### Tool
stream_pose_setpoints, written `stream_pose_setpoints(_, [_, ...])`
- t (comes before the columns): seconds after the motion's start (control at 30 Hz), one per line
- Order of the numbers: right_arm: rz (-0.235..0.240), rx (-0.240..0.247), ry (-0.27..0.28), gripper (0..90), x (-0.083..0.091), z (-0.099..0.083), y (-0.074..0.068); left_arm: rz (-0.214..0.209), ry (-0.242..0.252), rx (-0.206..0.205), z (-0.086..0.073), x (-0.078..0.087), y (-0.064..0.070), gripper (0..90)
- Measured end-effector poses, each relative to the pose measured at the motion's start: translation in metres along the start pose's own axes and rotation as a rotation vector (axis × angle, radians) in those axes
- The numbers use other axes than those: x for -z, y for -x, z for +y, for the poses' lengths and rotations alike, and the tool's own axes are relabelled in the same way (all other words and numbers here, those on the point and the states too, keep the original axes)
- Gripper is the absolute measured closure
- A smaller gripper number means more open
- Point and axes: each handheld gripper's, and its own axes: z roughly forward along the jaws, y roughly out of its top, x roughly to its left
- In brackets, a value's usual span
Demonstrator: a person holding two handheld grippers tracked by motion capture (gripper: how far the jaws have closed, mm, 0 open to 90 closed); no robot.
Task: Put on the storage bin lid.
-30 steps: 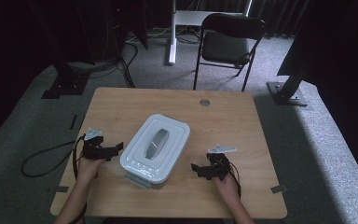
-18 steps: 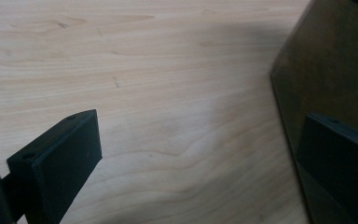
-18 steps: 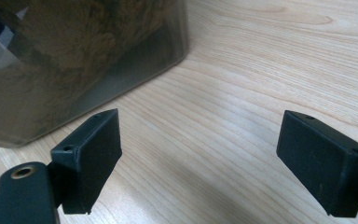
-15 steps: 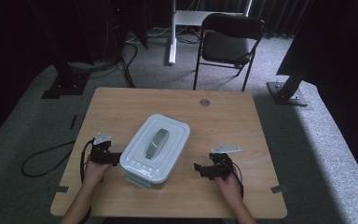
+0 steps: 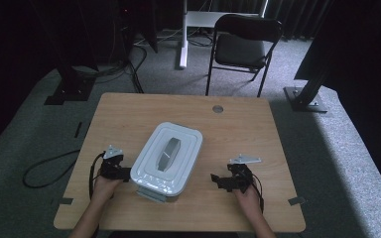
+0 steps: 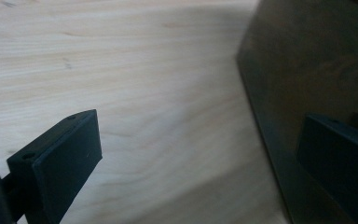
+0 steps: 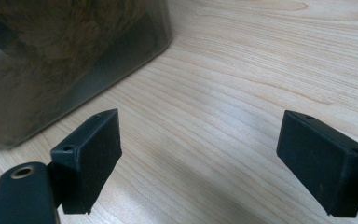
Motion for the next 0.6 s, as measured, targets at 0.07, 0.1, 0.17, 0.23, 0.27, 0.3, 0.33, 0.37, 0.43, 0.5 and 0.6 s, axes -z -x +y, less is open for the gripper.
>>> stream_pose_setpoints(0.07, [0.002,0.002,0.001,13.1,0.000,0.000,-0.001,-0.013,-0.008,-0.015,-0.001,0.000,0.007,1.4])
stream_pose_setpoints(0.1, [0.003,0.006,-0.003,13.1,-0.001,0.001,-0.002,-0.020,-0.007,-0.018,-0.001,0.000,0.011,1.4])
stream_pose_setpoints(0.17, [0.001,0.011,-0.003,13.1,-0.001,0.001,-0.003,-0.010,-0.008,-0.038,-0.002,0.000,0.018,1.4])
stream_pose_setpoints(0.23, [0.005,0.011,-0.005,13.1,-0.002,0.001,-0.003,-0.010,-0.010,-0.053,-0.003,0.000,0.024,1.4])
stream_pose_setpoints(0.27, [0.004,0.014,-0.005,13.1,-0.002,0.001,-0.004,-0.011,-0.010,-0.054,-0.003,0.000,0.027,1.4])
stream_pose_setpoints(0.3, [0.006,0.013,-0.004,13.1,-0.002,0.001,-0.004,-0.012,-0.011,-0.057,-0.004,0.000,0.029,1.4])
stream_pose_setpoints(0.33, [0.007,0.013,-0.003,13.1,-0.001,0.001,-0.004,-0.014,-0.014,-0.058,-0.005,0.000,0.032,1.4])
stream_pose_setpoints(0.37, [0.006,0.013,-0.003,13.1,-0.001,0.001,-0.004,-0.018,-0.017,-0.058,-0.005,0.000,0.034,1.4])
stream_pose_setpoints(0.43, [0.005,0.013,-0.002,13.1,-0.001,0.001,-0.003,-0.026,-0.017,-0.072,-0.006,-0.001,0.040,1.4])
stream_pose_setpoints(0.5, [0.004,0.011,-0.005,13.1,-0.001,0.002,-0.003,-0.033,-0.022,-0.082,-0.005,-0.002,0.045,1.4])
stream_pose_setpoints(0.6, [0.002,0.011,-0.006,13.1,0.000,0.001,-0.002,-0.040,-0.020,-0.090,-0.006,-0.003,0.050,1.4])
